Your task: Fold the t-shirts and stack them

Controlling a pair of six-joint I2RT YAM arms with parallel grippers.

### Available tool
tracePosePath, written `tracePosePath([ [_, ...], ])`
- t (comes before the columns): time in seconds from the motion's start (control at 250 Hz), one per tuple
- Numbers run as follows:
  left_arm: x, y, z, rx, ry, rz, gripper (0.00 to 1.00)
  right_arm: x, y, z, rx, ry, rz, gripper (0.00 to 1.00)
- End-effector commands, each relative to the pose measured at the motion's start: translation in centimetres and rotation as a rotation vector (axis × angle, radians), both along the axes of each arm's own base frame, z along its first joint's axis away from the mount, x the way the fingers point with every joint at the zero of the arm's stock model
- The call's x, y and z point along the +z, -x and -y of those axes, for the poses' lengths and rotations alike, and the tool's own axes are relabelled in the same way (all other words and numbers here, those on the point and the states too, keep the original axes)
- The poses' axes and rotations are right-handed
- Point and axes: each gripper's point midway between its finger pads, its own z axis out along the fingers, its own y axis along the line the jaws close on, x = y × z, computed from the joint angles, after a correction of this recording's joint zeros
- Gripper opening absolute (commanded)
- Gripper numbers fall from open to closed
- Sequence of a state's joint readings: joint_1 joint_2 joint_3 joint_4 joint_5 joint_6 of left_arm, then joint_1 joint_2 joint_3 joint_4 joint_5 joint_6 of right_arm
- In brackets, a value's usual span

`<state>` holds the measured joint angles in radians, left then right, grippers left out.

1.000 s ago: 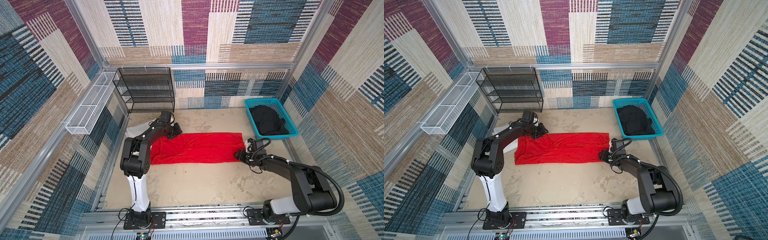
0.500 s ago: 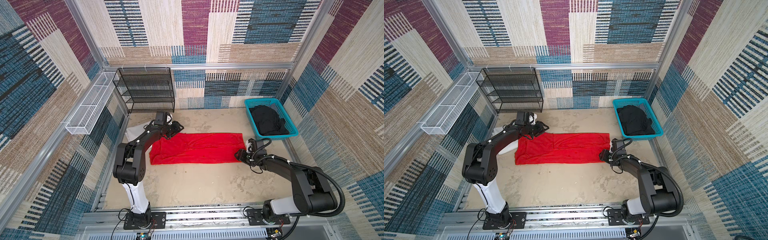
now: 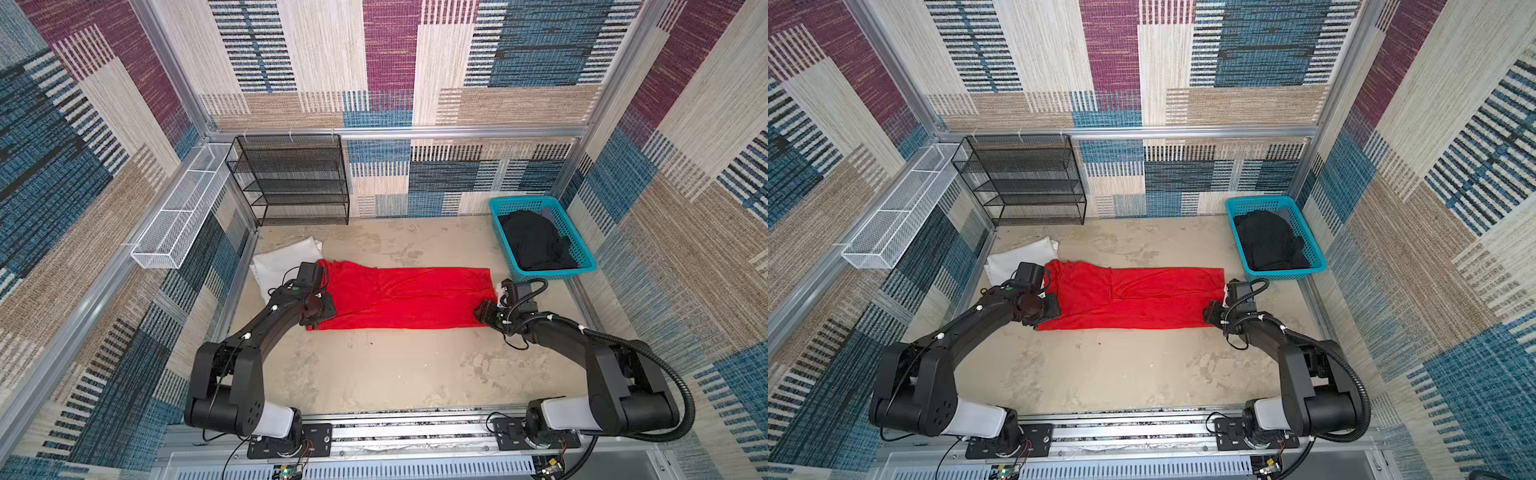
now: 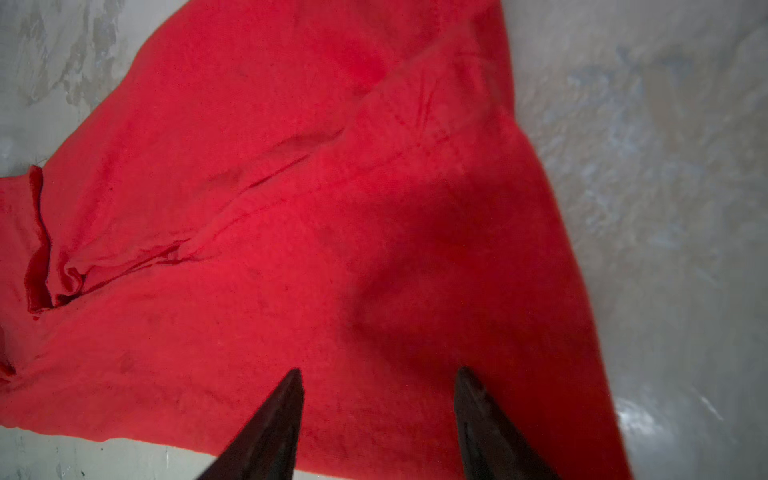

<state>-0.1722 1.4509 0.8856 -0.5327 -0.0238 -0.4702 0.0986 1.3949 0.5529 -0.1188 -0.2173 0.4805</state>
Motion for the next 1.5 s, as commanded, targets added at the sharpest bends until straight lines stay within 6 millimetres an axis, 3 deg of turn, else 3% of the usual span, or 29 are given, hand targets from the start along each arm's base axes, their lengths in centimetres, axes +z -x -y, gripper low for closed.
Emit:
tracePosePath([
  [0.0, -1.1, 0.8, -1.2, -0.016, -0.069, -0.042, 0.52, -1.7, 2.1, 0.1, 0.001, 0.0, -0.099, 0.6],
  [0.072, -2.2, 1.2, -2.0, 0.023, -0.1, -0.09, 0.45, -1.8, 2.2, 0.0, 0.003, -0.003, -0.101, 0.6],
  [0.144, -3.2, 2.0, -3.0, 0.083, -0.112, -0.143, 0.25, -1.7, 2.3, 0.2, -0.005, 0.0, -0.099, 0.6],
  [0.216, -4.0, 2.7, -3.3, 0.117, -0.08, -0.165, 0.14, -1.7, 2.7, 0.2, -0.017, -0.023, -0.103, 0.61],
  [0.272, -4.4, 3.3, -3.5, 0.138, -0.061, -0.184, 0.0, -1.7, 3.0, 0.3, -0.033, -0.051, -0.11, 0.61],
  [0.528, -4.7, 5.7, -3.9, 0.201, -0.029, -0.216, 0.0, -1.2, 5.5, 1.6, -0.089, -0.015, -0.16, 0.61],
  [0.664, -5.0, 6.7, -4.1, 0.215, -0.036, -0.23, 0.0, 0.6, 5.2, 1.5, -0.104, -0.032, -0.126, 0.61],
  [0.764, -3.3, 6.4, -4.2, 0.204, -0.04, -0.19, 0.07, 3.4, 4.6, 1.2, -0.095, -0.056, -0.075, 0.61],
  [0.872, 0.4, 4.4, -3.0, 0.152, 0.025, -0.049, 0.18, 6.5, 3.9, 1.1, -0.084, -0.058, -0.013, 0.66],
  [0.944, 2.8, 2.4, -0.9, 0.094, 0.116, 0.053, 0.21, 7.9, 3.2, 0.9, -0.064, -0.057, 0.014, 0.69],
  [1.012, 3.7, 0.5, 1.4, 0.039, 0.193, 0.092, 0.24, 8.5, 2.1, 0.0, -0.023, -0.086, 0.045, 0.71],
  [1.236, 1.5, -4.3, 5.8, -0.056, 0.145, 0.016, 0.27, 8.0, -3.9, -4.7, 0.143, -0.116, 0.087, 0.73],
  [1.384, -0.3, -6.1, 6.7, -0.048, 0.135, -0.019, 0.27, 6.6, -7.4, -5.5, 0.151, -0.116, 0.09, 0.73],
  [1.495, -2.0, -6.4, 6.4, -0.027, 0.11, -0.057, 0.27, 4.2, -8.1, -5.6, 0.153, -0.108, 0.045, 0.73],
])
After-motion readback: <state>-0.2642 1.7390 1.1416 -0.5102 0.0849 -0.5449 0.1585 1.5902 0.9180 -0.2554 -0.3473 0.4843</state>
